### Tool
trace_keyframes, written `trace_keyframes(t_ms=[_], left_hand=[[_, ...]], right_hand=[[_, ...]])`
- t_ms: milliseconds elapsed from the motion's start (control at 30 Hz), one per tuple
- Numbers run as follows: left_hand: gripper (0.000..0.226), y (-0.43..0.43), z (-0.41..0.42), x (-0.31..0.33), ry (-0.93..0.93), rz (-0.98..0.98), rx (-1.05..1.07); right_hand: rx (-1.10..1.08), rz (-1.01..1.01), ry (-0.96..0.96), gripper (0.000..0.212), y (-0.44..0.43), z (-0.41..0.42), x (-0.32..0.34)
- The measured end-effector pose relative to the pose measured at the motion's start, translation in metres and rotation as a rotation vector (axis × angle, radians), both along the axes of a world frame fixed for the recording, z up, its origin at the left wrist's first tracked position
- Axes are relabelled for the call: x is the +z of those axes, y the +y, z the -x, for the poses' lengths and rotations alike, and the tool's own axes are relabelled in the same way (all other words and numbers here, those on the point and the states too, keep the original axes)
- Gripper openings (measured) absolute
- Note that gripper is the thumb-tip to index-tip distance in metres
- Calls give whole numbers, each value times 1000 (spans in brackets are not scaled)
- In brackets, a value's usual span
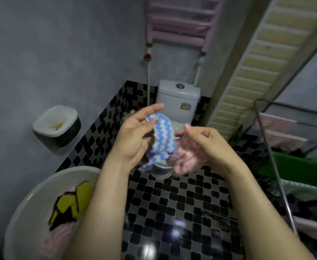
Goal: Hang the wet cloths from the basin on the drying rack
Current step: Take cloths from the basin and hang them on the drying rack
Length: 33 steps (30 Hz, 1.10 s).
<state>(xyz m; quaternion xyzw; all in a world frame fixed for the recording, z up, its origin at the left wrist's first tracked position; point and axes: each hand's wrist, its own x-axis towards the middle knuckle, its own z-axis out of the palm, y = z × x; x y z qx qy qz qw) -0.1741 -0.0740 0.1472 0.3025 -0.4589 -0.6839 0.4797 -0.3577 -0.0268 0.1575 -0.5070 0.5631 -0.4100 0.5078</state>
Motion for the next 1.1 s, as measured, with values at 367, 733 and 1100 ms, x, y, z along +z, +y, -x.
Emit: trace_keyframes(t_ms=[367, 733, 1100], left_hand=[[11, -20, 182, 20, -1028, 699, 88], [50, -60, 314, 30, -728, 703, -504], [18, -133, 486, -37, -555, 652, -528]], right_hand=[[-288, 111, 490, 22, 19, 155, 0], [-543, 159, 765, 28, 45, 301, 20], [-871, -198, 1059, 29, 31, 443, 2]])
